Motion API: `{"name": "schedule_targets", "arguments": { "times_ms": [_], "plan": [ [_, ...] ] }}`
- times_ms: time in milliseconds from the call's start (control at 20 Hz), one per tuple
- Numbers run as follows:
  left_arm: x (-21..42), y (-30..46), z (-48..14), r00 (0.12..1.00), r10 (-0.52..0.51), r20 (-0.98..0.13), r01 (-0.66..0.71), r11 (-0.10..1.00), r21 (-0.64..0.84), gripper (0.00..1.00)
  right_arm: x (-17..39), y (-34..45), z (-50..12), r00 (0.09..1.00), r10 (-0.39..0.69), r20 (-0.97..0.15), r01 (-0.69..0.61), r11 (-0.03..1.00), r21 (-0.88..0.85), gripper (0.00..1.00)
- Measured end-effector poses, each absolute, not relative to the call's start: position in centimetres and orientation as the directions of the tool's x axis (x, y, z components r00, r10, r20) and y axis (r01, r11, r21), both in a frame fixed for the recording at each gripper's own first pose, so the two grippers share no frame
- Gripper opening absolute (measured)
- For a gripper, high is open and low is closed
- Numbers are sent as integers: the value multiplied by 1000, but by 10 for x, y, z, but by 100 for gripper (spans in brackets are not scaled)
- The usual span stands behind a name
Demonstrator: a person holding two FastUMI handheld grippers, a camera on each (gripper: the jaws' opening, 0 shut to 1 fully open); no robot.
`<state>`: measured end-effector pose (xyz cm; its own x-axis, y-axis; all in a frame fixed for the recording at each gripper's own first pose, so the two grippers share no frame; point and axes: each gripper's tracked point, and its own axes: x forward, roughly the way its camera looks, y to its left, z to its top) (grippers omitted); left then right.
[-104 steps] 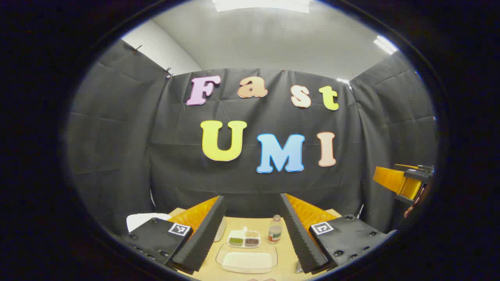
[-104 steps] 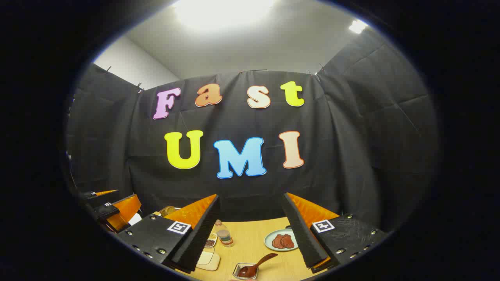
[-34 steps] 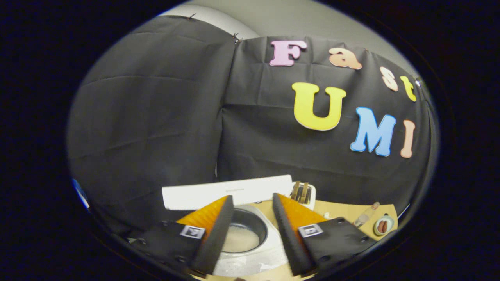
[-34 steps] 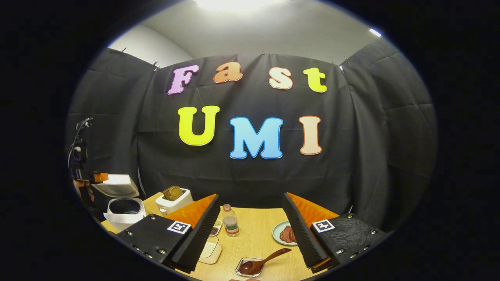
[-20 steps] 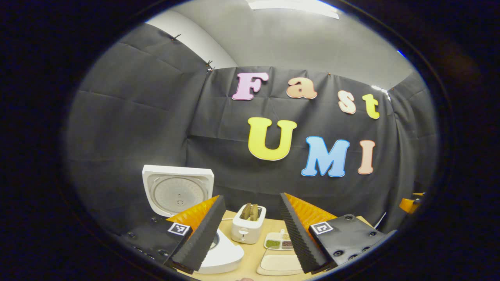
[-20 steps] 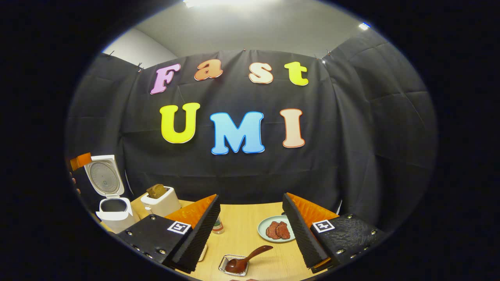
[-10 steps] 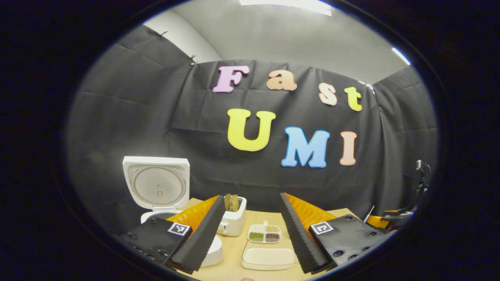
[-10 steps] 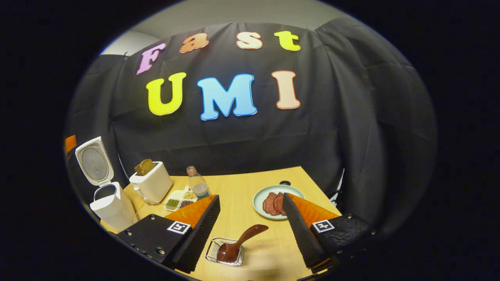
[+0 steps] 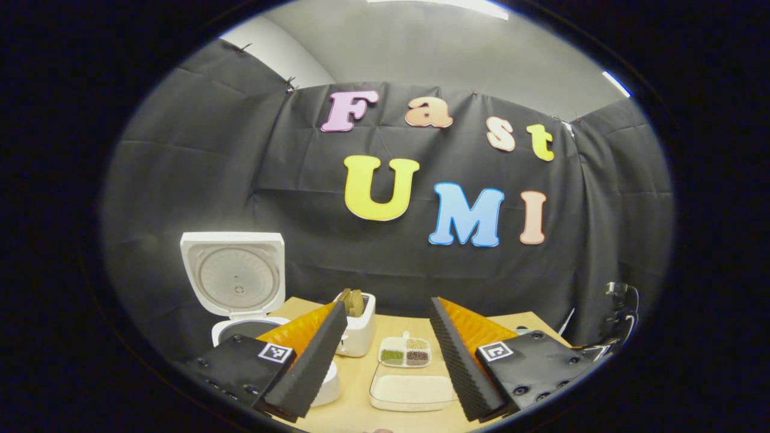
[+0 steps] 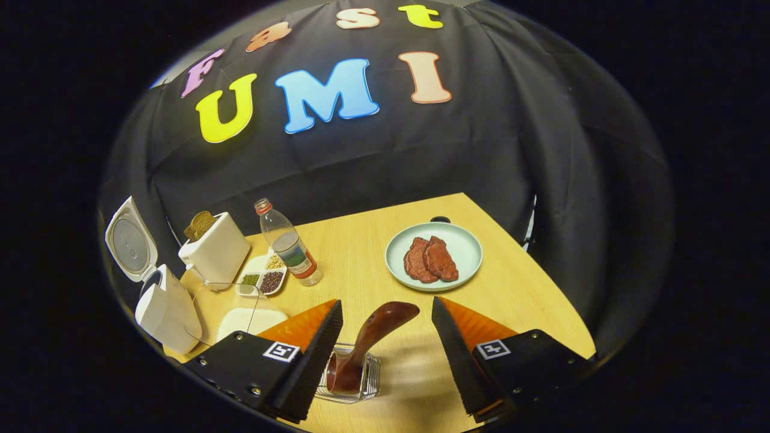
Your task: Close the left gripper, press the button to open the rice cooker; take a wooden spoon from the chopstick holder with the right hand, scoop a spoonful of rice and pour it into the rice cooker, then put the wooden spoon back into the chopstick holder.
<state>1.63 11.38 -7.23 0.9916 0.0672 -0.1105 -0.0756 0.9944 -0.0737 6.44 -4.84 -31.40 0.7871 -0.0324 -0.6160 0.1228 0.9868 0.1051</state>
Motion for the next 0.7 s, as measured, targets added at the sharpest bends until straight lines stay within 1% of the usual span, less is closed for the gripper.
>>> {"name": "schedule_targets", "arguments": {
  "times_ms": [50, 150, 200, 250, 400, 450, 500, 550, 650, 700],
  "plan": [
    [17, 114, -73, 991, 69, -115, -78, 994, -74, 96, 69, -46, -324, 778, -16, -629, 129, 983, 134, 91],
    [18, 116, -75, 990, 73, -121, -82, 994, -76, 96, 65, -45, -327, 768, 7, -641, 141, 974, 179, 84],
    [19, 116, -78, 990, 73, -124, -83, 994, -75, 96, 69, -43, -335, 763, 15, -646, 146, 970, 195, 83],
    [20, 117, -77, 989, 76, -125, -85, 994, -71, 96, 73, -42, -336, 760, 32, -649, 144, 965, 218, 72],
    [20, 118, -77, 990, 76, -117, -84, 994, -69, 96, 72, -35, -328, 769, 68, -635, 119, 961, 248, 49],
    [20, 118, -76, 990, 76, -115, -85, 994, -68, 96, 69, -31, -327, 770, 88, -632, 90, 966, 244, 46],
    [22, 117, -76, 991, 77, -113, -85, 994, -67, 96, 67, -28, -331, 767, 97, -634, 64, 972, 226, 46],
    [22, 118, -76, 991, 78, -113, -86, 994, -65, 96, 57, -27, -310, 776, 107, -622, 72, 964, 255, 37],
    [20, 119, -77, 990, 79, -114, -87, 994, -63, 96, 68, -19, -321, 784, 132, -606, 76, 949, 305, 18],
    [21, 119, -78, 990, 78, -115, -86, 994, -66, 96, 67, -18, -322, 793, 115, -598, 92, 948, 305, 17]
  ]
}}
